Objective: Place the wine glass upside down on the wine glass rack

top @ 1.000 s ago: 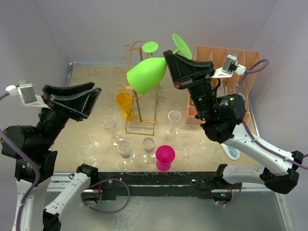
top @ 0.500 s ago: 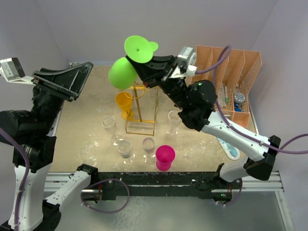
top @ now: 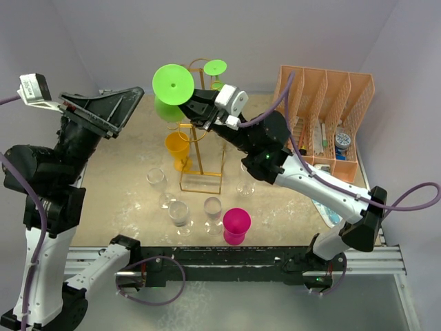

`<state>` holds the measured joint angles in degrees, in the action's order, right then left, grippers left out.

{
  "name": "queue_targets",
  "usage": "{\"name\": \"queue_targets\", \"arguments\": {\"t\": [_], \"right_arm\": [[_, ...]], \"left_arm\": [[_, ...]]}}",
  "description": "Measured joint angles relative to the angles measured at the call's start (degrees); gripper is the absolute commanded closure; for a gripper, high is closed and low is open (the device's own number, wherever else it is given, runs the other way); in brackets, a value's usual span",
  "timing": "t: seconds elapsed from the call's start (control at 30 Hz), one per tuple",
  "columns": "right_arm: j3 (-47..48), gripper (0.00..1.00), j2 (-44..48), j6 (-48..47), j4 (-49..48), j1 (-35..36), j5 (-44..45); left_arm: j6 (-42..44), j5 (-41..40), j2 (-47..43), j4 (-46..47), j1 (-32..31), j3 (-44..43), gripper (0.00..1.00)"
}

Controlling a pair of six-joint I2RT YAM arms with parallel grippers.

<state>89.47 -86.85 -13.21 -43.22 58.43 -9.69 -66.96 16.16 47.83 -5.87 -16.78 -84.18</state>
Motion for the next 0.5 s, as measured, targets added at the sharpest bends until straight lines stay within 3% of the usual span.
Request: {"name": "queue_targets", "arguments": {"t": [0.4, 0.5], "right_arm": [[2.8, 1.00, -1.5, -9.4, 5.4, 0.1, -3.6], [3.7, 1.00, -2.5, -10.9, 7.5, 0.1, -4.5]], "left_arm": [[-1.5, 2.1, 2.1, -3.0, 0.0, 0.6, 0.60], [-1.5, 2.5, 2.0, -3.1, 0.0, 1.2, 0.72]]}}
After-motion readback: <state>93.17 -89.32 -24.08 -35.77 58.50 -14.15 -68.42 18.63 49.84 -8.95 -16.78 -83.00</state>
